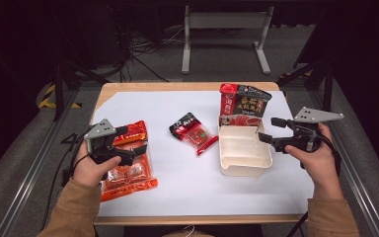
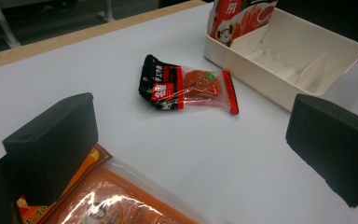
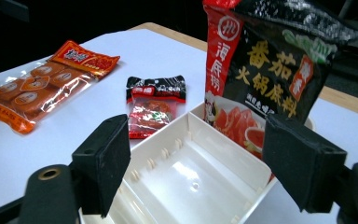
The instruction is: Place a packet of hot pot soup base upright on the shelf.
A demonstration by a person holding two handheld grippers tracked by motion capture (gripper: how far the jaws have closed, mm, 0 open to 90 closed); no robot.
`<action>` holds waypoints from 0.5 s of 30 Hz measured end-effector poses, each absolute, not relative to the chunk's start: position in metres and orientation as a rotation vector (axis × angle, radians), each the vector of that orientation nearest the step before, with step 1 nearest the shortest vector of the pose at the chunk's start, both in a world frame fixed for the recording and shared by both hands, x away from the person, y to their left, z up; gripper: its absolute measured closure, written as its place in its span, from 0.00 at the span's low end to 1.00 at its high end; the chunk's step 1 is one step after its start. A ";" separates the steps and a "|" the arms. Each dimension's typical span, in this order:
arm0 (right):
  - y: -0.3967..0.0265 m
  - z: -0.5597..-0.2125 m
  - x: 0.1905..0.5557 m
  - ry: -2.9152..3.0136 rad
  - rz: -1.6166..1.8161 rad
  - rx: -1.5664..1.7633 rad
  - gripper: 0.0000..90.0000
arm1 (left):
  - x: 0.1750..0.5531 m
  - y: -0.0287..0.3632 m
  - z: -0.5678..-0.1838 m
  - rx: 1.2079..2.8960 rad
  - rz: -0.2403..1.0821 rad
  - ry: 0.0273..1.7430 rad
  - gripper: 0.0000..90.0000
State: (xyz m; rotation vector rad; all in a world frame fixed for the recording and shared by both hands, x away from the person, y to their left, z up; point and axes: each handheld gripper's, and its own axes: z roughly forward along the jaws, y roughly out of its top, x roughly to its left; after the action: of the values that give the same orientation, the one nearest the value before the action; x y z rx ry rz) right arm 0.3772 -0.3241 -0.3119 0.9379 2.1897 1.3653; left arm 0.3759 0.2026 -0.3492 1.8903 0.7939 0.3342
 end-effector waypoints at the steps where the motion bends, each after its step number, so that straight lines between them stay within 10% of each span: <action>1: -0.325 -0.315 0.377 2.184 1.370 0.943 0.26 | 0.376 0.203 -0.349 1.900 0.341 0.789 0.04; 15: -0.330 -0.330 0.372 2.208 1.351 0.929 0.06 | 0.378 0.227 -0.338 1.897 0.410 0.800 0.07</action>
State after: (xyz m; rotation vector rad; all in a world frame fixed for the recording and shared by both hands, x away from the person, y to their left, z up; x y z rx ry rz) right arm 0.3723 -0.3305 -0.3295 0.9291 2.2082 1.3515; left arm 0.3781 0.2273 -0.3379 1.8974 0.7996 0.4102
